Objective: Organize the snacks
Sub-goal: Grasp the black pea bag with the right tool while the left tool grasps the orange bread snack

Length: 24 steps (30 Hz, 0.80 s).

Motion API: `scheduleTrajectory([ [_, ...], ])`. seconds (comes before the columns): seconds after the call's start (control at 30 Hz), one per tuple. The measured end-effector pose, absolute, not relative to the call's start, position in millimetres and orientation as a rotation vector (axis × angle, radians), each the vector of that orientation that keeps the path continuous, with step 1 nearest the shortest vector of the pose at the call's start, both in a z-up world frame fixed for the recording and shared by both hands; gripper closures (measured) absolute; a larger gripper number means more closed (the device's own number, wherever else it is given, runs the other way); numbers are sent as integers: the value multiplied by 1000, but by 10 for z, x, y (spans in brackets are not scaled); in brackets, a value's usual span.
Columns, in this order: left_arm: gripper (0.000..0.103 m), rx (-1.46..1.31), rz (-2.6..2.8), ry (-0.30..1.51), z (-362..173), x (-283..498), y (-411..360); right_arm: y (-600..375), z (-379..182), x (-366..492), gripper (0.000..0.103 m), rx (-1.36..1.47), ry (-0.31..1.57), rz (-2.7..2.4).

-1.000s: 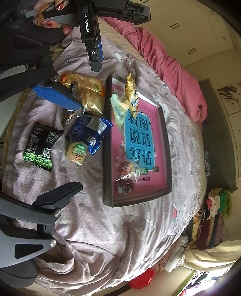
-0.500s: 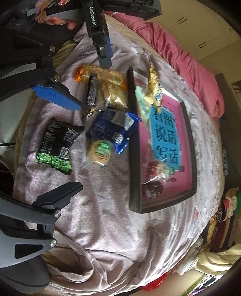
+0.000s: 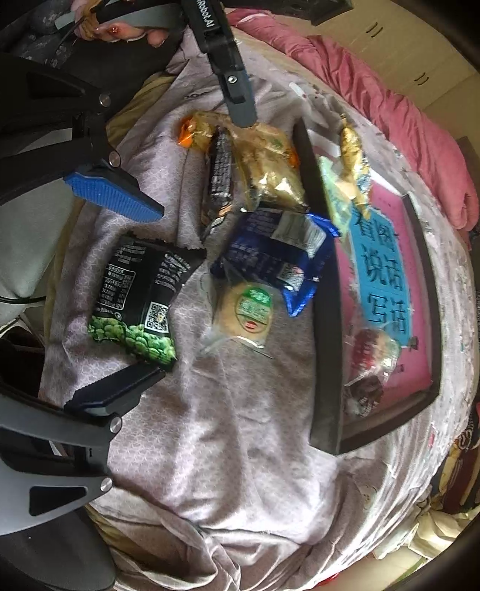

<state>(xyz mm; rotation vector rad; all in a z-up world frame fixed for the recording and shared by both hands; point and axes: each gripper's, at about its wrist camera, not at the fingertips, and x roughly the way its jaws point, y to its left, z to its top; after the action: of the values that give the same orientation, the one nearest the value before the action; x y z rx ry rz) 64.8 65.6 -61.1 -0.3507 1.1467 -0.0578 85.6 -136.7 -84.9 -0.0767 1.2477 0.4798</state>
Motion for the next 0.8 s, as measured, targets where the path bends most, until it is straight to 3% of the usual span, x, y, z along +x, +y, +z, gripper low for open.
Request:
scheduleTrajectory([
  [0.2,25,-342,-35,1160,-681,704,632,-1309,-939,874,29,-99,1259,475],
  [0.47,25,-319,-2,1209,-792,825,528,-1229,-939,876,46,-150,1211,502],
  [0.8,30,-304,7,1224,-891,915,450,-1392,-831,944,49,-74,1173,492],
])
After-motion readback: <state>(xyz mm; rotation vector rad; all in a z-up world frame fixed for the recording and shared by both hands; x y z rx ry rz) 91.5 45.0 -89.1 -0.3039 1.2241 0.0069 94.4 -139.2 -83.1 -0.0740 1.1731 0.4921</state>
